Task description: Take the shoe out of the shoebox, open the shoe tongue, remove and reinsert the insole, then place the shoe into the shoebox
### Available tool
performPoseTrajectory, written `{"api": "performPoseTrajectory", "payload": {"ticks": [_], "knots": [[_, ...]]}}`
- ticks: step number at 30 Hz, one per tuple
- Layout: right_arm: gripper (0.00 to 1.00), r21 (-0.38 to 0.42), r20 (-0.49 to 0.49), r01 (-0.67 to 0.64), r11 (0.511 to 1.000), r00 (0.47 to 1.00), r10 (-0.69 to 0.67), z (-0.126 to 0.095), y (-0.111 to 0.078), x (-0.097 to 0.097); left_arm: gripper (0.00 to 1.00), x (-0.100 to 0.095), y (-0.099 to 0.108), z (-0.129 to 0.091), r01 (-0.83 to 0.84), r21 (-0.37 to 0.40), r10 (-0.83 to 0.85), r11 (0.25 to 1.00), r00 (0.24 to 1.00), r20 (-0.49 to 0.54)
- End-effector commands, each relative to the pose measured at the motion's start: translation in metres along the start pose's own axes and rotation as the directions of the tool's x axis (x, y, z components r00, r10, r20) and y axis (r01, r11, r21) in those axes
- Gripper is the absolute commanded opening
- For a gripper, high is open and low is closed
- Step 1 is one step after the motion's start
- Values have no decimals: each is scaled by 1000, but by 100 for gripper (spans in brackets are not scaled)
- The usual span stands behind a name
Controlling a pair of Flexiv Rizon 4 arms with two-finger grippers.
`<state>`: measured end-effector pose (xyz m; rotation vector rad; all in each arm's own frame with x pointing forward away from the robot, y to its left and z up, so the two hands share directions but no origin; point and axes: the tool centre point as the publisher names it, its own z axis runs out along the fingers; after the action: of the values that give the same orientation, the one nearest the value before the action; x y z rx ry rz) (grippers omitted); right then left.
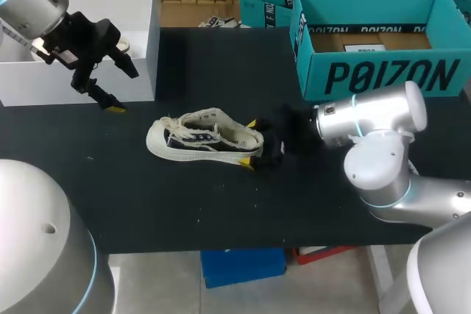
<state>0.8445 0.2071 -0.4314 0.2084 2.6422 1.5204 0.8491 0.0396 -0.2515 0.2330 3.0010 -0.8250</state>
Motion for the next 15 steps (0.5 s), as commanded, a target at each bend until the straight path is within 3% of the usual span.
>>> {"api": "performPoseTrajectory", "payload": {"ticks": [1,2,15], "knots": [[43,2,-13,-5,1000,1000,5,9,-1,-3,100,0,1,1,-2,0,2,1000,1000,4],[0,2,-13,-5,1000,1000,5,9,-1,-3,100,0,1,1,-2,0,2,1000,1000,4],[0,2,-13,-5,1000,1000,5,9,-1,-3,100,0,1,1,-2,0,2,1000,1000,4]]}}
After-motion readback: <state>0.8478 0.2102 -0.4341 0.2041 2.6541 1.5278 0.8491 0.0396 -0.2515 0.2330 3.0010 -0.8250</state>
